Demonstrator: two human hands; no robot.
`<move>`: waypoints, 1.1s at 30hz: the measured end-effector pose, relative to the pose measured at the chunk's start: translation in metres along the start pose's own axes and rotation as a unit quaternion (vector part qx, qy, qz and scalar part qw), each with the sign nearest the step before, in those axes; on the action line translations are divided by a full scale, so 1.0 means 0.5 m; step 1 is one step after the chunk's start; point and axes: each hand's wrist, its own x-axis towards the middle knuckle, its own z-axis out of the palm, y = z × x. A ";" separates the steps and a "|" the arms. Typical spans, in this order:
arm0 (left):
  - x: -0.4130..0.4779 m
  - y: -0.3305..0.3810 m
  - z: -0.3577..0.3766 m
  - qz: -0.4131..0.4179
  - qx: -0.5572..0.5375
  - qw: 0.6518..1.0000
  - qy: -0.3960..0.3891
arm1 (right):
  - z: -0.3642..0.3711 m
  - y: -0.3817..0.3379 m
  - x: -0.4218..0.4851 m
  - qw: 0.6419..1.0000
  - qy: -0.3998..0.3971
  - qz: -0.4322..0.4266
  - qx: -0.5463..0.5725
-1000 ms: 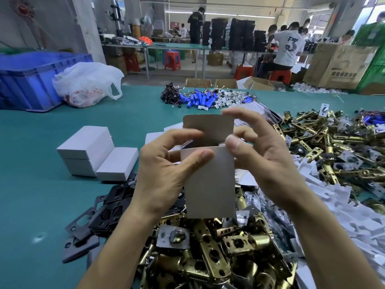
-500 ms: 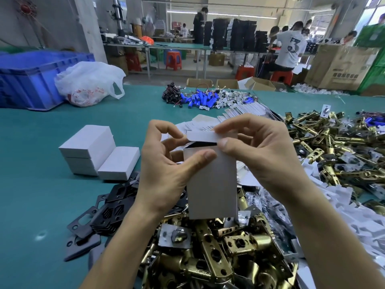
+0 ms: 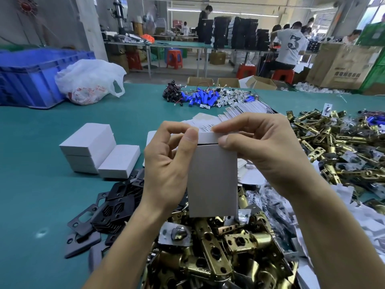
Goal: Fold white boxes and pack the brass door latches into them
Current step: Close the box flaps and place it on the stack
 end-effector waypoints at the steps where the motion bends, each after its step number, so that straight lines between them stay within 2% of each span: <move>1: -0.001 0.000 0.003 -0.003 -0.004 1.000 0.003 | 0.000 -0.001 0.000 1.000 -0.003 0.000 -0.003; 8: 0.000 -0.010 0.001 0.001 0.022 1.000 0.018 | 0.005 -0.003 0.001 0.999 0.007 -0.004 -0.041; 12: 0.005 -0.009 -0.001 -0.004 0.040 0.999 0.037 | 0.014 0.008 -0.004 0.998 0.068 -0.010 -0.017; 22: 0.008 -0.007 -0.009 0.026 0.102 0.994 0.012 | 0.021 0.009 0.000 0.996 0.087 -0.002 -0.015; 30: 0.004 0.004 -0.005 -0.001 0.041 0.999 -0.008 | 0.019 0.008 -0.006 0.996 0.078 -0.028 -0.037; 33: 0.007 0.004 -0.013 -0.009 0.017 1.000 -0.011 | 0.011 0.010 -0.011 0.999 0.048 -0.023 0.000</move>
